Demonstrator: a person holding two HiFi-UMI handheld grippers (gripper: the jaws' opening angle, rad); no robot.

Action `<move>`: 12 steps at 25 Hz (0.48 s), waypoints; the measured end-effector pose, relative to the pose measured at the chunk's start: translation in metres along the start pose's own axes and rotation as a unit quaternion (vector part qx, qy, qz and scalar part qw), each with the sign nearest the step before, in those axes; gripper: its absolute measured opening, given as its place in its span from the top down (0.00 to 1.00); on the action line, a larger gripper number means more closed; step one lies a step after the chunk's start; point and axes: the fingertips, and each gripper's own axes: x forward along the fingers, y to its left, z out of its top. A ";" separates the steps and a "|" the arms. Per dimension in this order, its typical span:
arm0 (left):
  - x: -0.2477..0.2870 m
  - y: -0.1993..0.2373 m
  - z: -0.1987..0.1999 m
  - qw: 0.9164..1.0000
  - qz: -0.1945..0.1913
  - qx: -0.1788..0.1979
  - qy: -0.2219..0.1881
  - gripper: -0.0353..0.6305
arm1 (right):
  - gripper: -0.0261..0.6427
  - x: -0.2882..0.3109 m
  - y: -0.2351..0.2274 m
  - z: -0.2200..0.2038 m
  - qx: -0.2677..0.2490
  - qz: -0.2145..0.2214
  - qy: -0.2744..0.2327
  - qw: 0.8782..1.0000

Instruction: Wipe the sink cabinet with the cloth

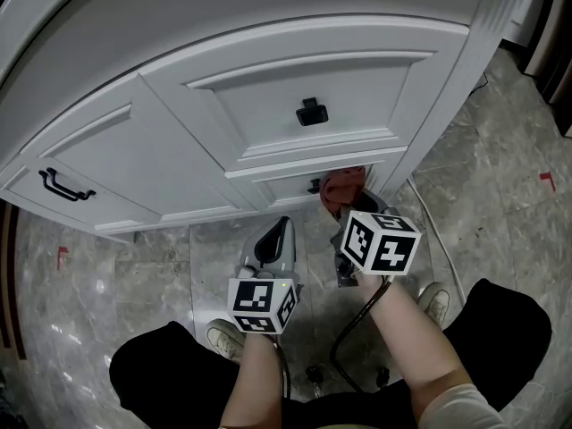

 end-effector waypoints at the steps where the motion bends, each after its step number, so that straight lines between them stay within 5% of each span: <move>1: 0.002 -0.002 0.001 1.000 -0.002 0.000 -0.001 0.95 | 0.84 -0.001 -0.003 0.000 0.001 -0.001 -0.001 1.000; 12: 0.020 -0.033 0.006 1.000 -0.028 0.002 -0.008 0.95 | 0.84 -0.021 -0.046 0.017 -0.008 -0.039 -0.016 0.999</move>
